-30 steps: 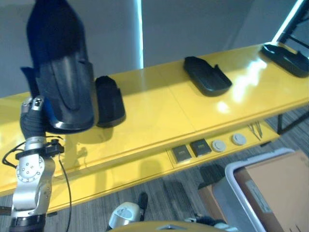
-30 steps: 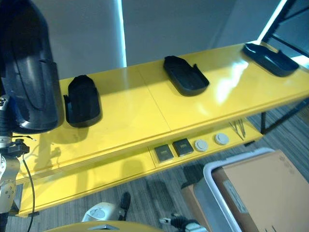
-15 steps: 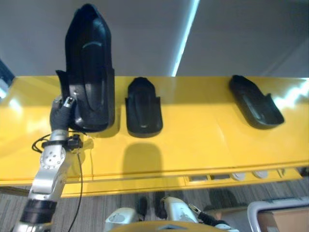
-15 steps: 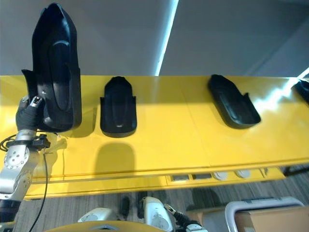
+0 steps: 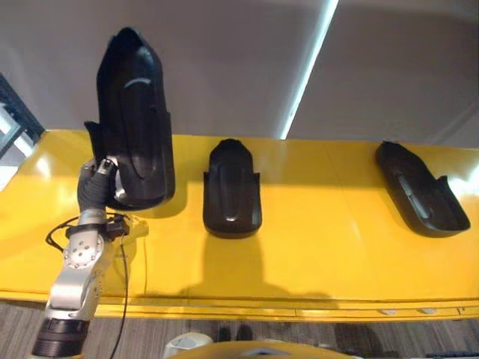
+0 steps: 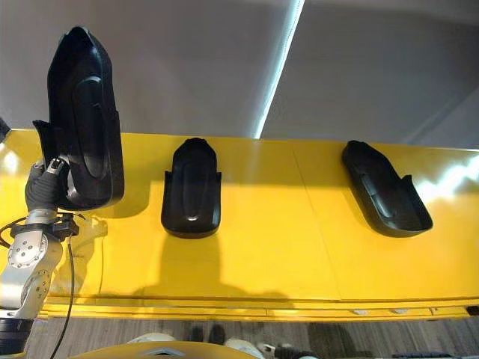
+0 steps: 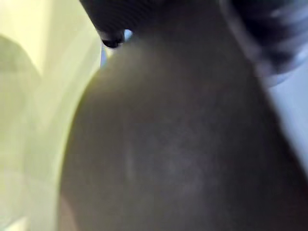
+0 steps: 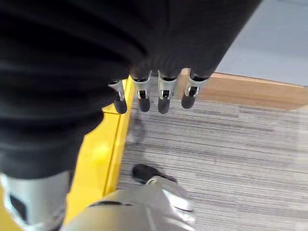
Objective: Move parts from the plastic box to the shelf.
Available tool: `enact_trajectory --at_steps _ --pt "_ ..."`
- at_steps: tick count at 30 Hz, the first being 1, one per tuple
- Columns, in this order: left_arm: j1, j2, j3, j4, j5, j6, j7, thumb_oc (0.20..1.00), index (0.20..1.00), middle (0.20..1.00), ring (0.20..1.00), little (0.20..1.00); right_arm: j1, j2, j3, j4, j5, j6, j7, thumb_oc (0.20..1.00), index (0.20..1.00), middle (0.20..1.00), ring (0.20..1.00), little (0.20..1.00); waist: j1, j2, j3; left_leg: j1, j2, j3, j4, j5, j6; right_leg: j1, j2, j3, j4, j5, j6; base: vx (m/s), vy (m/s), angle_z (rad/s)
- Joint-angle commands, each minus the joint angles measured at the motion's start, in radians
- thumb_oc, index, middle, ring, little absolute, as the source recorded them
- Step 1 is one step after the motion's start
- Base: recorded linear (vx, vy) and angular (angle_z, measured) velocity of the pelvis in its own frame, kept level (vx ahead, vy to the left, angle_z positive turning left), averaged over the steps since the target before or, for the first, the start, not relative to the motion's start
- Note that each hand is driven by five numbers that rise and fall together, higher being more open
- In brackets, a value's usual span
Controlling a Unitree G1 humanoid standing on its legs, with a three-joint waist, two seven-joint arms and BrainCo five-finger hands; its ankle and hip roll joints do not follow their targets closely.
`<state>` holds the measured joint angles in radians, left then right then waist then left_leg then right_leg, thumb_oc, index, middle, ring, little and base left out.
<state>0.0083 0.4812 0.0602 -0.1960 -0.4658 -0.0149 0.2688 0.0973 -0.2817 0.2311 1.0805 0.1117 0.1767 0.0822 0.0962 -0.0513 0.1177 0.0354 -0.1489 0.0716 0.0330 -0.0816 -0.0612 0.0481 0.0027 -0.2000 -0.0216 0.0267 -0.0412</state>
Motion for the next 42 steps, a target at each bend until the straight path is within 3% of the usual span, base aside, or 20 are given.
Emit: enact_trajectory --at_steps 1,7,9,11,12,14,17,18,21,24,28,30,33,37,38,40,42 --pt "-0.077 0.013 0.017 -0.078 0.004 -0.074 -0.039 0.2 0.2 0.2 0.2 0.2 -0.028 -0.036 0.002 0.048 0.032 -0.005 -0.01 1.0 1.0 1.0 1.0 1.0 -0.012 0.02 0.009 -0.105 0.175 0.044 0.043 0.104 0.013 -0.014 -0.03 0.018 0.026 -0.002 0.149 -0.14 0.143 1.1" --pt "-0.06 0.007 0.029 -0.097 -0.029 -0.089 -0.076 0.2 0.2 0.2 0.2 0.2 -0.036 -0.05 0.001 0.083 0.013 -0.023 -0.007 1.0 1.0 1.0 1.0 1.0 -0.023 0.031 0.017 -0.075 0.311 0.0 0.054 0.157 -0.034 -0.007 -0.083 0.032 0.013 0.001 0.149 -0.09 0.328 0.17" --pt "-0.07 0.007 0.011 -0.096 -0.03 -0.091 -0.081 0.2 0.2 0.2 0.2 0.2 -0.046 -0.065 -0.003 0.092 0.016 -0.027 -0.005 1.0 1.0 1.0 1.0 1.0 -0.028 0.044 0.019 -0.055 0.309 -0.047 0.072 0.158 -0.036 -0.024 -0.109 0.065 0.02 0.017 0.162 -0.14 0.559 -0.17" --pt "-0.081 0.013 0.004 -0.093 -0.037 -0.085 -0.09 0.2 0.2 0.2 0.2 0.2 -0.05 -0.066 -0.008 0.092 0.024 -0.028 -0.008 1.0 1.0 1.0 1.0 1.0 -0.036 0.049 0.025 -0.042 0.303 -0.037 0.077 0.133 -0.03 -0.031 -0.127 0.074 0.027 0.024 0.173 -0.1 0.348 -0.18" --pt "-0.098 0.018 -0.008 -0.086 -0.036 -0.07 -0.092 0.2 0.2 0.2 0.2 0.2 -0.054 -0.061 -0.017 0.096 0.033 -0.031 -0.014 1.0 1.0 1.0 1.0 1.0 -0.047 0.049 0.029 -0.02 0.288 -0.015 0.065 0.084 -0.018 -0.039 -0.16 0.08 0.029 0.046 0.2 -0.09 0.326 -0.08" --pt "-0.111 0.027 -0.016 -0.081 -0.026 -0.058 -0.087 0.2 0.2 0.2 0.2 0.2 -0.057 -0.057 -0.027 0.098 0.042 -0.035 -0.023 1.0 1.0 1.0 1.0 1.0 -0.049 0.046 0.034 -0.008 0.272 -0.012 0.065 0.054 -0.01 -0.043 -0.184 0.091 0.026 0.064 0.222 -0.09 0.297 0.06" --pt "-0.106 0.066 -0.022 -0.069 0.021 -0.042 -0.078 0.2 0.2 0.2 0.2 0.2 -0.055 -0.047 -0.076 0.092 0.028 -0.056 -0.018 1.0 1.0 1.0 1.0 1.0 -0.042 0.03 0.06 0.007 0.192 -0.012 0.099 -0.029 0.033 -0.068 -0.26 0.102 -0.014 0.145 0.287 -0.15 0.34 -0.36" --pt "-0.095 0.074 -0.015 -0.068 0.027 -0.046 -0.08 0.2 0.2 0.2 0.2 0.2 -0.05 -0.044 -0.081 0.084 0.014 -0.063 -0.014 1.0 1.0 1.0 1.0 1.0 -0.038 0.029 0.063 0.011 0.181 -0.009 0.099 -0.036 0.042 -0.074 -0.267 0.095 -0.003 0.149 0.288 -0.17 0.262 -0.64" --pt "-0.072 0.081 0.004 -0.068 0.02 -0.043 -0.087 0.2 0.2 0.2 0.2 0.2 -0.042 -0.043 -0.08 0.06 0.003 -0.078 -0.008 1.0 1.0 1.0 1.0 1.0 -0.033 0.031 0.06 0.012 0.159 -0.004 0.09 -0.037 0.06 -0.087 -0.257 0.088 0.046 0.13 0.283 -0.14 0.147 -0.28" --pt "-0.082 0.079 0.01 -0.059 0.055 0.009 -0.056 0.2 0.2 0.2 0.2 0.2 -0.033 -0.051 -0.046 -0.004 0.016 -0.062 0.003 1.0 1.0 1.0 1.0 1.0 -0.03 0.035 0.038 0.002 0.147 0.001 0.06 -0.01 0.08 -0.084 -0.201 0.07 0.122 0.049 0.247 -0.12 0.033 -0.06" --pt "-0.119 0.066 -0.02 -0.029 0.117 0.078 -0.001 0.2 0.2 0.2 0.2 0.2 -0.034 -0.047 -0.012 -0.011 0.026 -0.051 -0.001 1.0 1.0 1.0 1.0 1.0 -0.025 0.014 0.021 -0.009 0.15 -0.004 0.046 0.007 0.072 -0.053 -0.163 0.07 0.069 0.044 0.23 -0.04 -0.121 0.14" --pt "-0.119 0.065 -0.021 -0.028 0.12 0.08 0.002 0.2 0.2 0.2 0.2 0.2 -0.034 -0.047 -0.011 -0.012 0.026 -0.051 -0.001 1.0 1.0 1.0 1.0 1.0 -0.025 0.014 0.022 -0.006 0.151 -0.004 0.042 0.008 0.071 -0.049 -0.161 0.07 0.065 0.045 0.229 -0.01 -0.111 0.0" --pt "-0.125 0.07 -0.031 0.039 0.194 0.246 0.056 0.2 0.2 0.2 0.2 0.2 -0.034 -0.056 0.011 -0.041 0.012 -0.003 0.004 1.0 1.0 1.0 1.0 1.0 -0.031 0.016 0.0 0.022 0.177 0.011 -0.028 0.046 0.045 -0.003 -0.127 0.066 0.001 0.046 0.22 0.03 -0.165 0.1" --pt "-0.172 0.123 -0.058 0.186 0.331 0.378 0.042 0.2 0.2 0.2 0.2 0.2 -0.023 -0.07 0.027 -0.062 -0.011 0.034 0.006 1.0 1.0 1.0 1.0 1.0 -0.058 0.026 -0.02 0.035 0.191 0.042 -0.06 0.065 0.03 0.011 -0.112 0.069 -0.024 0.042 0.218 0.03 -0.079 -0.03" --pt "-0.216 0.156 -0.088 0.266 0.393 0.437 0.024 0.2 0.2 0.2 0.2 0.2 -0.022 -0.081 0.037 -0.07 -0.011 0.049 0.012 1.0 1.0 1.0 1.0 1.0 -0.073 0.032 -0.026 0.039 0.195 0.053 -0.066 0.07 0.027 0.012 -0.109 0.073 -0.029 0.041 0.218 0.02 -0.042 -0.04" --pt "-0.264 0.201 -0.124 0.35 0.473 0.499 -0.029 0.2 0.2 0.2 0.2 0.2 -0.023 -0.092 0.044 -0.073 -0.016 0.054 0.021 1.0 1.0 1.0 1.0 1.0 -0.086 0.042 -0.031 0.043 0.198 0.064 -0.07 0.072 0.025 0.014 -0.106 0.076 -0.033 0.038 0.218 0.01 -0.013 -0.02" --pt "-0.308 0.242 -0.16 0.437 0.521 0.511 -0.042 0.2 0.2 0.2 0.2 0.2 -0.023 -0.101 0.052 -0.081 -0.019 0.058 0.03 1.0 1.0 1.0 1.0 1.0 -0.101 0.052 -0.033 0.046 0.199 0.073 -0.074 0.072 0.025 0.012 -0.105 0.082 -0.033 0.035 0.219 0.0 0.0 0.0"
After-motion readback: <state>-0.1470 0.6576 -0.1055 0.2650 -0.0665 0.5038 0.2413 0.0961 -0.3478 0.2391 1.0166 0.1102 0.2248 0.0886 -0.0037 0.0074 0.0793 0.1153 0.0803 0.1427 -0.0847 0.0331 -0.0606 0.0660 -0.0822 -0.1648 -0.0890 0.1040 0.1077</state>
